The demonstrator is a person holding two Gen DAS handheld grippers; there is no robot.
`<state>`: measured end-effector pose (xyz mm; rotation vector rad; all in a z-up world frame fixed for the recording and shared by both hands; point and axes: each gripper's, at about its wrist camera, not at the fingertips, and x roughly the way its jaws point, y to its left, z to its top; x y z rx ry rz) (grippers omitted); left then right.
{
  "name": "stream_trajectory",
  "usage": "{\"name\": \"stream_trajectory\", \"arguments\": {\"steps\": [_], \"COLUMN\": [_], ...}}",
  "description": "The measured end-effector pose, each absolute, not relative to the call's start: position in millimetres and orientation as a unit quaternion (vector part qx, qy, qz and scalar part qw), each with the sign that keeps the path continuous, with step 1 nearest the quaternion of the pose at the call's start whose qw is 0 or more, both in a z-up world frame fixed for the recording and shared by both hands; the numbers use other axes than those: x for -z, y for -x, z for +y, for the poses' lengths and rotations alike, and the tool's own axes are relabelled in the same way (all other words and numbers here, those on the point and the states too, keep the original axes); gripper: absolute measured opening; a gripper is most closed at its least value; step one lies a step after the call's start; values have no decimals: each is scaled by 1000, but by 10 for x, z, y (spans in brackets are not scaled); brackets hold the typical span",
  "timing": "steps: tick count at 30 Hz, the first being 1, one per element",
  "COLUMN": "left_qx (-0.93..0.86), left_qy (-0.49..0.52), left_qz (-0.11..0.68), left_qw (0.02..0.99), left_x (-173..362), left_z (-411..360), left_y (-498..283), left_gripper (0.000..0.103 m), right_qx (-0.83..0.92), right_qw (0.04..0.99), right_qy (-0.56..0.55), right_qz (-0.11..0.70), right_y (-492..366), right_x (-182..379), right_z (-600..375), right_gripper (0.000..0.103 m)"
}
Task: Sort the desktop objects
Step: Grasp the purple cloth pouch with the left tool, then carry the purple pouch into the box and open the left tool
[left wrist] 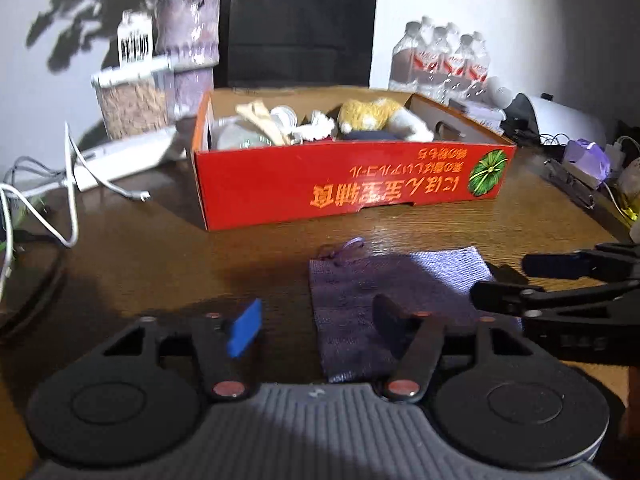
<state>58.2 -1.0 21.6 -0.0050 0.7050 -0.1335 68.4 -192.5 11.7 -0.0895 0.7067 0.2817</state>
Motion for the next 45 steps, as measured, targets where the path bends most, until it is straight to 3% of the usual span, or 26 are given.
{"name": "stream_trajectory", "arguments": {"steps": [4, 5, 7, 9, 12, 29, 37, 45], "left_qx": [77, 80, 75, 74, 70, 111, 108, 112], "left_qy": [-15, -16, -16, -16, -8, -9, -8, -5], "left_qz": [339, 336, 334, 330, 322, 209, 191, 157], "left_qw": [938, 938, 939, 941, 944, 971, 976, 981], "left_x": [-151, -149, -150, -148, -207, -718, -809, -1274], "left_z": [-91, -116, -156, -188, -186, -240, -221, -155], "left_y": [-555, -541, -513, -478, -384, 982, 932, -56], "left_gripper": [40, 31, 27, 21, 14, 13, 13, 13], "right_qx": [-149, -154, -167, -171, -175, -166, -175, -191], "right_qw": [929, 929, 928, 929, 935, 965, 966, 966], "right_qy": [42, 41, 47, 44, 29, 20, 20, 42], "right_qz": [335, 334, 328, 325, 307, 201, 189, 169], "right_y": [-681, -671, -633, -599, -441, 1011, 833, -331], "right_x": [-71, -66, -57, -56, -116, -632, -755, -1230], "right_z": [-1863, -1848, -1796, -1766, -1785, -2032, -2050, -1949], "right_gripper": [33, 29, 10, 5, 4, 4, 4, 4]}}
